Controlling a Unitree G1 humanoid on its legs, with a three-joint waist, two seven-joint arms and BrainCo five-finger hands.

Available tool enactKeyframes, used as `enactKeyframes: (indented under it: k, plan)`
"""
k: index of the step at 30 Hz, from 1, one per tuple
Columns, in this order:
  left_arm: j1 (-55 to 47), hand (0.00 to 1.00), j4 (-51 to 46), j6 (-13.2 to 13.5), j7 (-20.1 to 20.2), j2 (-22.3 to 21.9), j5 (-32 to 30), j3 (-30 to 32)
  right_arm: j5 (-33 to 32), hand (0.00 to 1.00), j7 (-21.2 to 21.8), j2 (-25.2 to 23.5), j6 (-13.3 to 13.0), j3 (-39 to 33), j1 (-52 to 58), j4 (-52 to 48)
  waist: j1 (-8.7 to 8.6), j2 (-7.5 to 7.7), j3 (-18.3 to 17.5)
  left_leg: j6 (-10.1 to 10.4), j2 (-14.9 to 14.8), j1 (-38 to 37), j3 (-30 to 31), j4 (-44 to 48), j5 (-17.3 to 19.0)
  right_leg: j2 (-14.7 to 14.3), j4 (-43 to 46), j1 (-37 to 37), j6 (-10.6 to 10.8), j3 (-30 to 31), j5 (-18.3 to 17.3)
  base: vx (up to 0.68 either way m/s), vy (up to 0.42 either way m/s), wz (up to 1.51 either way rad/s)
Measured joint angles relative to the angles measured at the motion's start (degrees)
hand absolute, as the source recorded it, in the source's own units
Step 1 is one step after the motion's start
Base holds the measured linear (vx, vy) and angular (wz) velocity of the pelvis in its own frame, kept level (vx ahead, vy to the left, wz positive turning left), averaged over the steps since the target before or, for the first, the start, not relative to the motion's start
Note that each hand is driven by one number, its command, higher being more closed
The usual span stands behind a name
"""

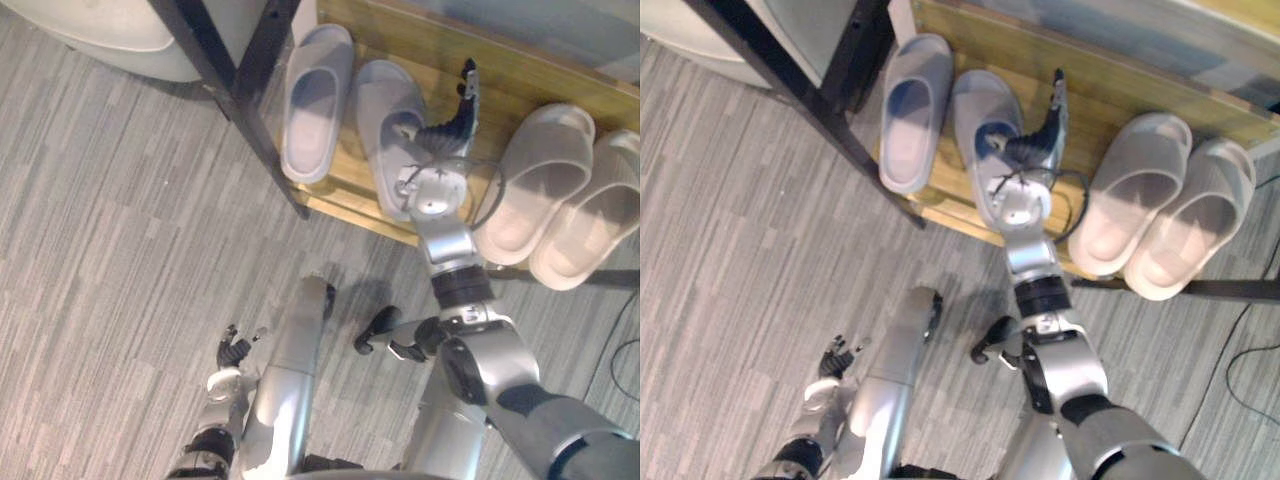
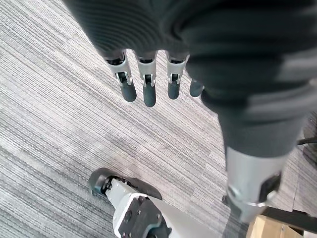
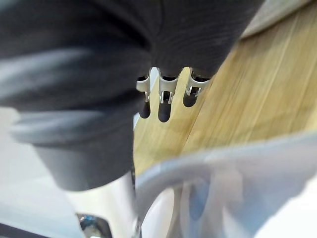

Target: Organize the slippers on the shoe rack

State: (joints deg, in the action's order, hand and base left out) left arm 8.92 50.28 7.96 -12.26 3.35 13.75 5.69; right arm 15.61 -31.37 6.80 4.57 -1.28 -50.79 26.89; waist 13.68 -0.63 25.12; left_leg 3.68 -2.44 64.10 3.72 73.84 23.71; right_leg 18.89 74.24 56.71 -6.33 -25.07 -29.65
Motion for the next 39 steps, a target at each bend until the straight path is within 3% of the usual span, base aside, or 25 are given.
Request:
enactKeyframes:
  k: [6,12,22,28,39]
  plan:
    - [-0.3,0.00,0.0,-0.1,0.1,-0.2,0.7,1.6,-1.6,0.00,2.1,-1.4,-1.9,2.1,7.7,-6.9,-0.95,0.50,-0.3,0.2,-0.3,-1.7,-0.2,-1.9,-0.1,-0.7,-1.8,-1.3,0.7,0.0,0.4,-0.02,0.017,-0.02]
    - [-0.7,0.00,0.0,-1.0,0.3,-0.1,1.4,4.0,-10.9,0.00,4.9,-6.0,-6.2,2.2,19.0,-8.5,-2.20,1.45,-0.5,0.2,-0.6,-3.5,-0.5,-3.2,-0.1,-1.0,-3.1,-2.9,1.0,0.1,0.6,0.00,0.014,-0.02]
    - [-0.9,0.00,0.1,-1.4,1.3,-0.1,1.3,6.4,-22.6,0.00,9.0,-7.4,-11.6,2.5,20.9,-8.0,-3.06,2.33,-0.2,0.1,-0.9,-4.6,-1.0,-3.6,-0.1,-1.6,-3.8,-3.8,1.4,0.4,0.8,-0.01,0.012,-0.02]
    - [-0.9,0.00,0.1,-2.2,1.2,-0.1,1.1,6.9,-27.2,0.00,10.6,-9.2,-13.1,4.9,20.3,-7.7,-3.18,2.63,-0.1,0.1,-0.9,-4.6,-0.8,-3.8,-0.1,-1.6,-4.0,-3.8,1.4,0.3,0.8,0.00,0.000,0.00]
    - [-0.7,0.00,0.1,-2.1,1.1,-0.1,1.0,7.0,-32.0,0.00,11.1,-9.5,-13.4,8.3,15.6,-3.2,-2.99,2.69,0.0,0.2,-0.1,-4.8,0.1,-4.5,-0.2,-0.9,-4.5,-4.8,1.4,-0.7,0.8,0.00,0.009,0.04]
